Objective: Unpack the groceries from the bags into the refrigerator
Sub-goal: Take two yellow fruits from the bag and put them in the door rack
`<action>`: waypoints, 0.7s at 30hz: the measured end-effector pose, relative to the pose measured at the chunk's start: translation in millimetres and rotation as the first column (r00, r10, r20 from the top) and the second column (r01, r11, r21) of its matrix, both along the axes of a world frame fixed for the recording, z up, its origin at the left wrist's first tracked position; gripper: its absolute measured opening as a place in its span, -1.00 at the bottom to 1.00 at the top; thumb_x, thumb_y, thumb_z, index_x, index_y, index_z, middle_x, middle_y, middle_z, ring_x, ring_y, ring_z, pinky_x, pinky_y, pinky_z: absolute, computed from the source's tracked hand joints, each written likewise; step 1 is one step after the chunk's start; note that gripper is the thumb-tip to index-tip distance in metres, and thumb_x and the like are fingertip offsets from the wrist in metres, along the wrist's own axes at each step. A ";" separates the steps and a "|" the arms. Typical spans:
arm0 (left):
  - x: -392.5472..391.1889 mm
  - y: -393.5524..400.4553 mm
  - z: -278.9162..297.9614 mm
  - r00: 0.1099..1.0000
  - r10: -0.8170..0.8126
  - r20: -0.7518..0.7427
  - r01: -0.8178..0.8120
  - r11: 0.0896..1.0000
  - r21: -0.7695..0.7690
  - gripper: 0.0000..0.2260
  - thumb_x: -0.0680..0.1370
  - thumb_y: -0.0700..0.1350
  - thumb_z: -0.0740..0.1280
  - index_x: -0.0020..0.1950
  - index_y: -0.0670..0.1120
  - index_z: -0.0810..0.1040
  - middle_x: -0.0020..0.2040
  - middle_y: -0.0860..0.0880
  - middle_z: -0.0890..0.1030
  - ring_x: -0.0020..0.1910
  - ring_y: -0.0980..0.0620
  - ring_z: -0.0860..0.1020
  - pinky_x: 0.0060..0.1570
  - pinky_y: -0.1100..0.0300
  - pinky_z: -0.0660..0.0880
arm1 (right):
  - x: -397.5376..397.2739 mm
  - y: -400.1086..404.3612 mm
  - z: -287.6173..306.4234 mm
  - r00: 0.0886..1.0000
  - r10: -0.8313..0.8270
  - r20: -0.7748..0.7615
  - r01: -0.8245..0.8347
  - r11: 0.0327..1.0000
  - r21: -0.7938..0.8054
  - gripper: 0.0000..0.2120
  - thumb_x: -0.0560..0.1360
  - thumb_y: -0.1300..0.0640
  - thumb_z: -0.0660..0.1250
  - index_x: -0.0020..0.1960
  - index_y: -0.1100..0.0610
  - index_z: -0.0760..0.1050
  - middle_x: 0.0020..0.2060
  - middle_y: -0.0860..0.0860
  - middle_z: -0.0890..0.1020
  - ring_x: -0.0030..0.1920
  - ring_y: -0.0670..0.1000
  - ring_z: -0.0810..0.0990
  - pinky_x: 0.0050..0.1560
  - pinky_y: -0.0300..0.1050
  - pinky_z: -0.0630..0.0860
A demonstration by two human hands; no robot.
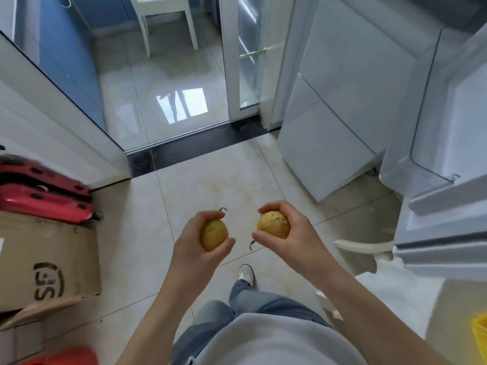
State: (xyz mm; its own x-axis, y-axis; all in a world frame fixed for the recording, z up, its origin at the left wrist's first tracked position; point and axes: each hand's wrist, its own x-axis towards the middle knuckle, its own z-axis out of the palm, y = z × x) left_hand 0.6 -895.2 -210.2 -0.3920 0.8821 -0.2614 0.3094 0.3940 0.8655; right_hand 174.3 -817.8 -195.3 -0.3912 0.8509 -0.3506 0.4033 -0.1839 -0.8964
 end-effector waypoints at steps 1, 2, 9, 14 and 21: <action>-5.6 14.4 0.4 1.000 -0.016 -0.010 0.016 1.000 0.005 -0.59 0.41 -0.12 0.52 0.06 0.28 0.45 0.04 0.34 0.47 0.00 0.30 0.50 -0.15 0.38 0.50 | -4.8 13.1 1.8 1.000 -0.017 0.006 0.017 1.000 0.012 -0.65 0.40 0.08 0.51 0.11 -0.08 0.47 -0.01 -0.15 0.54 -0.10 -0.16 0.58 -0.19 -0.39 0.51; -10.8 28.8 0.3 0.999 -0.032 -0.023 0.032 0.999 0.008 -0.56 0.40 -0.14 0.53 0.07 0.29 0.44 0.05 0.34 0.46 0.01 0.29 0.49 -0.14 0.38 0.49 | -8.7 25.6 3.3 0.999 -0.036 0.016 0.035 0.999 0.026 -0.65 0.40 0.07 0.50 0.11 -0.08 0.46 -0.01 -0.16 0.53 -0.09 -0.15 0.58 -0.19 -0.40 0.51; -37.2 139.2 5.8 0.976 -0.209 -0.056 0.213 0.975 0.065 -0.43 0.34 -0.32 0.47 0.23 0.18 0.48 0.13 0.16 0.47 0.06 0.32 0.46 -0.03 0.38 0.47 | -20.2 97.0 17.7 0.975 -0.205 0.082 0.193 0.972 0.137 -0.63 0.40 0.04 0.50 0.13 -0.12 0.44 0.01 -0.21 0.53 -0.05 -0.15 0.56 -0.09 -0.34 0.54; -44.6 227.1 14.8 0.918 -0.397 0.010 0.393 0.912 0.119 -0.31 0.36 -0.25 0.53 0.35 0.20 0.36 0.05 0.24 0.51 0.00 0.18 0.55 -0.03 0.29 0.53 | -26.6 143.0 33.4 0.925 -0.375 0.053 0.360 0.914 0.186 -0.64 0.38 -0.04 0.50 0.11 -0.14 0.45 -0.07 -0.25 0.53 -0.08 -0.18 0.58 -0.12 -0.29 0.56; -48.0 347.0 45.5 0.756 -0.655 0.002 0.638 0.738 0.219 -0.43 0.32 -0.15 0.59 0.21 0.15 0.42 0.05 0.36 0.52 -0.09 0.24 0.58 -0.16 0.35 0.54 | -40.2 208.5 61.7 0.753 -0.652 0.088 0.570 0.714 0.405 -0.61 0.36 -0.02 0.52 0.12 -0.10 0.46 -0.04 -0.21 0.56 -0.02 -0.17 0.55 -0.08 -0.39 0.47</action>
